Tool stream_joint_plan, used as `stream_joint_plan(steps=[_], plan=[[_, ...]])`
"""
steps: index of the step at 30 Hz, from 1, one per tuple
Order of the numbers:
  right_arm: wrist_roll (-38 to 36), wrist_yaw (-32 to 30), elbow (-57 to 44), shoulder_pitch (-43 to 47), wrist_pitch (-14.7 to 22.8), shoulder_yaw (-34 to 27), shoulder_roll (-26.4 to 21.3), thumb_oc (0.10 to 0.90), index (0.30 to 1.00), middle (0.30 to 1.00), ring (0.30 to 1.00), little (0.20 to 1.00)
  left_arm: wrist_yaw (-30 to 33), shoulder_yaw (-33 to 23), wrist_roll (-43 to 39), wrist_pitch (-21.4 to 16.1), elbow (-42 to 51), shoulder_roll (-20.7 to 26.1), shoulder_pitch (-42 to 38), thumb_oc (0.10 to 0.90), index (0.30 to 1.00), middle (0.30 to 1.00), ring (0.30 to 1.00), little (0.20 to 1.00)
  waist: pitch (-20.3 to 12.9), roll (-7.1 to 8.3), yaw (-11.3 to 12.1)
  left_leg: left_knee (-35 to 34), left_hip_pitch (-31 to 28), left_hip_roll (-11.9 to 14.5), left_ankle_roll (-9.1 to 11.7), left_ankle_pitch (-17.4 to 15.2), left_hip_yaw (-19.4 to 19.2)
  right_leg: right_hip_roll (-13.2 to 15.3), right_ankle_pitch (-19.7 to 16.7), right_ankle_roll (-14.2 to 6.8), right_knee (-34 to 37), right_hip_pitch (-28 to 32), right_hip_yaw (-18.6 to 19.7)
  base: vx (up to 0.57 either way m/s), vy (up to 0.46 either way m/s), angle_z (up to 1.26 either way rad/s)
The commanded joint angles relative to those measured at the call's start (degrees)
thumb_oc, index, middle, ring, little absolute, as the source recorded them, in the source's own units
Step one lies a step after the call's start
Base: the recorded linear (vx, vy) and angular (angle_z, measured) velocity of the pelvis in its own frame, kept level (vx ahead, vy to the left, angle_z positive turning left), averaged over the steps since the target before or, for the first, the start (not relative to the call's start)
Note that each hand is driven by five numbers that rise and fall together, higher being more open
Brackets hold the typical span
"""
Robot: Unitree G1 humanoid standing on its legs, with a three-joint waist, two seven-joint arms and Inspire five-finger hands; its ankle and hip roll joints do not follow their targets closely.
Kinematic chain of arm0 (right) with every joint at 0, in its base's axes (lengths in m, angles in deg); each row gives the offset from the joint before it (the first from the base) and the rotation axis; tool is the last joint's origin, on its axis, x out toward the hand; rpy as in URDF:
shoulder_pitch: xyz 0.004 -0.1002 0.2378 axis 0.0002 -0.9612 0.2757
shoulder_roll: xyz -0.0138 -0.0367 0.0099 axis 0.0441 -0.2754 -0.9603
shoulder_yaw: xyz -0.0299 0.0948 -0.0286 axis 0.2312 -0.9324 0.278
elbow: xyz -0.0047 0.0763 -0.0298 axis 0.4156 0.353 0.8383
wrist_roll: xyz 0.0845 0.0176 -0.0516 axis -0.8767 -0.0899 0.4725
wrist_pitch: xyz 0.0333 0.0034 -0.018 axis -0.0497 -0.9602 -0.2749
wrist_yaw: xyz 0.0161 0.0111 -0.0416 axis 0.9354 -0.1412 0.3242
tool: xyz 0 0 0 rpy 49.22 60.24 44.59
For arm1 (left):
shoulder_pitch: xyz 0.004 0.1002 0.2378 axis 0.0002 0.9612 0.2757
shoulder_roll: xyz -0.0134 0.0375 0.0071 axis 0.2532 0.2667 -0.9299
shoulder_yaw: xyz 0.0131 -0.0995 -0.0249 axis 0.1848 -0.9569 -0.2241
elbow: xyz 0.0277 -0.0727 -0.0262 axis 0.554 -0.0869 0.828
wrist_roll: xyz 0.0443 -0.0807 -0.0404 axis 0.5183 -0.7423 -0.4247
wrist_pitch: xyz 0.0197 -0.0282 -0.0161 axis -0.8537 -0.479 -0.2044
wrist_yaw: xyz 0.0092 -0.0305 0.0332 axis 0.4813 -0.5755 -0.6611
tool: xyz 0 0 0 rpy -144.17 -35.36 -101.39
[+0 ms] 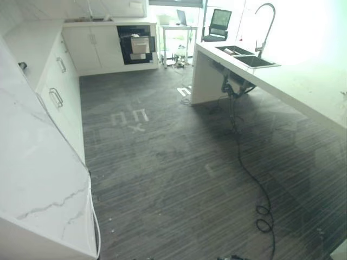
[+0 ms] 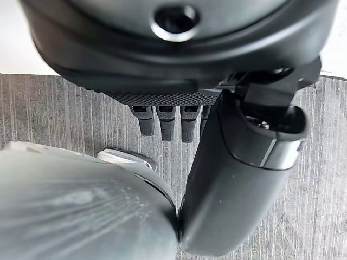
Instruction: Place the dishes in the dishwasher.
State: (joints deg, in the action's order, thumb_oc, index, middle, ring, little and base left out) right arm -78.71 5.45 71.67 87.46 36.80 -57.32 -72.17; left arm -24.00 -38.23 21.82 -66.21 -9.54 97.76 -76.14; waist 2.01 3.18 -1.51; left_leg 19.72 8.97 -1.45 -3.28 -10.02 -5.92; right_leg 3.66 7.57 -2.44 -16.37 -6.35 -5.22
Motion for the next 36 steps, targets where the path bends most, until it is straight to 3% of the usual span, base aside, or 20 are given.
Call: stream_joint_plan(steps=[1, 21, 28, 32, 36], plan=[[0.6, 0.0, 0.6, 0.3, 0.2, 1.0, -2.4, 0.800, 0.900, 0.900, 0.900, 0.900, 0.6, 0.1, 0.1, -1.1, -0.6, -0.8, -0.2, 0.800, 0.900, 0.900, 0.900, 0.900, -0.4, -1.91, -0.5, -2.5, -4.3, 3.0, 4.2, -2.2, -3.6, -0.1, 0.8, -4.1, -0.8, 0.6, -2.4, 0.00, 0.000, 0.00], [1.1, 0.7, 0.7, -0.1, 0.8, 0.9, -2.4, 0.800, 0.900, 0.900, 0.900, 0.900, 1.8, -0.5, -1.2, -3.0, -0.3, -0.9, 0.3, 0.800, 0.900, 0.900, 0.900, 0.900, -0.2, -1.97, -0.5, -2.5, -4.0, 3.1, 4.3, -1.9, -3.6, -0.2, 0.8, -4.1, -0.8, 0.4, -2.8, 0.00, 0.000, 0.00], [-0.2, 0.6, -0.4, -0.1, 3.1, 0.6, -2.6, 0.800, 0.900, 0.900, 0.900, 0.900, 0.3, -1.3, -4.5, -4.7, 0.2, -0.9, 0.2, 0.800, 0.900, 0.900, 0.900, 0.900, 0.1, -1.91, -0.7, -2.5, -4.0, 3.3, 4.4, -1.9, -4.1, -0.3, 0.8, -4.0, -0.8, 0.4, -3.0, 0.00, -0.009, 0.00], [4.0, -2.8, -8.1, -0.1, 6.8, 1.9, -3.9, 0.800, 0.900, 0.900, 0.900, 0.900, -1.0, -2.4, -9.1, -7.2, 6.9, -0.6, 0.1, 0.800, 0.900, 0.900, 0.900, 0.900, 1.0, -1.84, -0.8, -2.5, -4.0, 3.4, 4.4, -1.8, -4.2, -0.3, 0.5, -3.8, -0.8, 0.3, -2.9, 0.00, -0.052, 0.03], [-0.8, -5.7, -25.7, -2.8, 5.2, 2.0, -5.5, 0.800, 0.900, 0.900, 0.900, 0.900, -0.9, -2.0, -8.4, -10.9, 18.3, 0.6, 2.4, 0.800, 0.900, 0.900, 0.900, 0.900, 2.0, -1.64, -1.4, -2.5, -3.6, 3.6, 4.5, -1.4, -3.8, -0.8, 0.2, -3.4, -0.8, -0.2, -2.6, -0.01, -0.092, 0.05]])
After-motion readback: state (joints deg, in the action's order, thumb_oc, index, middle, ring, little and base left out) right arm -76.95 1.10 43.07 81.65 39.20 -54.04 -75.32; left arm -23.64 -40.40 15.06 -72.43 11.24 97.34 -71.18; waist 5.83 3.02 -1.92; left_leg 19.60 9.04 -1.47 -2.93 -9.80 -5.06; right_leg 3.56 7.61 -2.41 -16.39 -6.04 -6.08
